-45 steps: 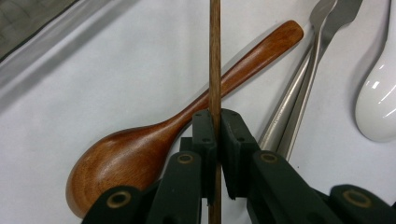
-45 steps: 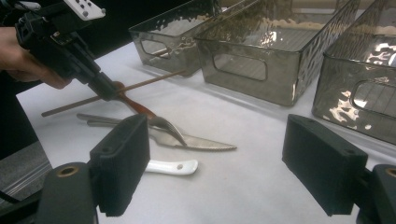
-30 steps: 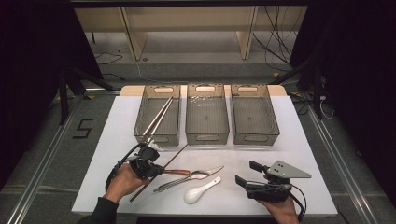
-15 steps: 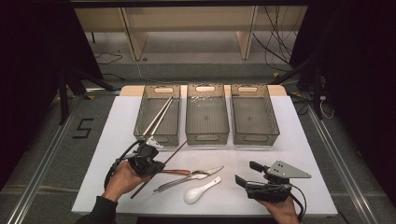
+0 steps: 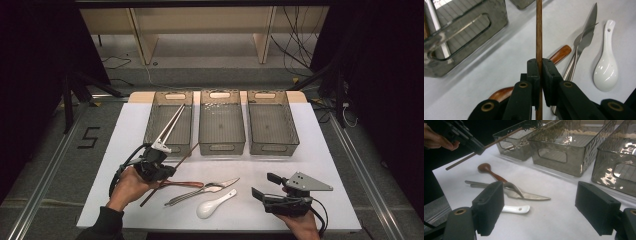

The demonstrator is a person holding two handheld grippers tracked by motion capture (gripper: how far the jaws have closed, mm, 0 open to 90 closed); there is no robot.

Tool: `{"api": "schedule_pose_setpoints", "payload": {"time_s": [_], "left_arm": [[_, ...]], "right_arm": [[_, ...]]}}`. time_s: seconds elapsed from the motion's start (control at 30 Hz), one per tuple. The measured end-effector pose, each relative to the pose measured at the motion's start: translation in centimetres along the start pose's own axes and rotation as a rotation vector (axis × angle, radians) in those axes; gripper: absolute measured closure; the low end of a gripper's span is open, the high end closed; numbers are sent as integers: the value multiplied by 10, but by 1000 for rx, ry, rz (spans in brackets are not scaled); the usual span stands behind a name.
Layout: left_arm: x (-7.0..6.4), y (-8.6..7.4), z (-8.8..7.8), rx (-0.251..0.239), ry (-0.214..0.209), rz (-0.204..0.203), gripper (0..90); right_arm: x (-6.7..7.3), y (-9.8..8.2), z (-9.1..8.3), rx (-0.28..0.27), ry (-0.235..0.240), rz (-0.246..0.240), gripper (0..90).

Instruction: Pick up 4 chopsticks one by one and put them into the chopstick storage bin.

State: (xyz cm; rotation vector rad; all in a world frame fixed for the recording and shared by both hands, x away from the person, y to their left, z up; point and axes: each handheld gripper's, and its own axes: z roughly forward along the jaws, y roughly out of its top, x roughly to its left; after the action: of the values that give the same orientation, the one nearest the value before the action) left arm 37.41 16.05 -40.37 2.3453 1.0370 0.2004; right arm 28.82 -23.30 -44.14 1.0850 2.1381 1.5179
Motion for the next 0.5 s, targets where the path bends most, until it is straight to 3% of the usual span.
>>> {"api": "schedule_pose_setpoints", "payload": {"time_s": [0.5], "left_arm": [[12, 17, -10, -68, 12, -16, 847]], "right_arm": [[-1, 0, 0, 2, -4, 0, 237]]}}
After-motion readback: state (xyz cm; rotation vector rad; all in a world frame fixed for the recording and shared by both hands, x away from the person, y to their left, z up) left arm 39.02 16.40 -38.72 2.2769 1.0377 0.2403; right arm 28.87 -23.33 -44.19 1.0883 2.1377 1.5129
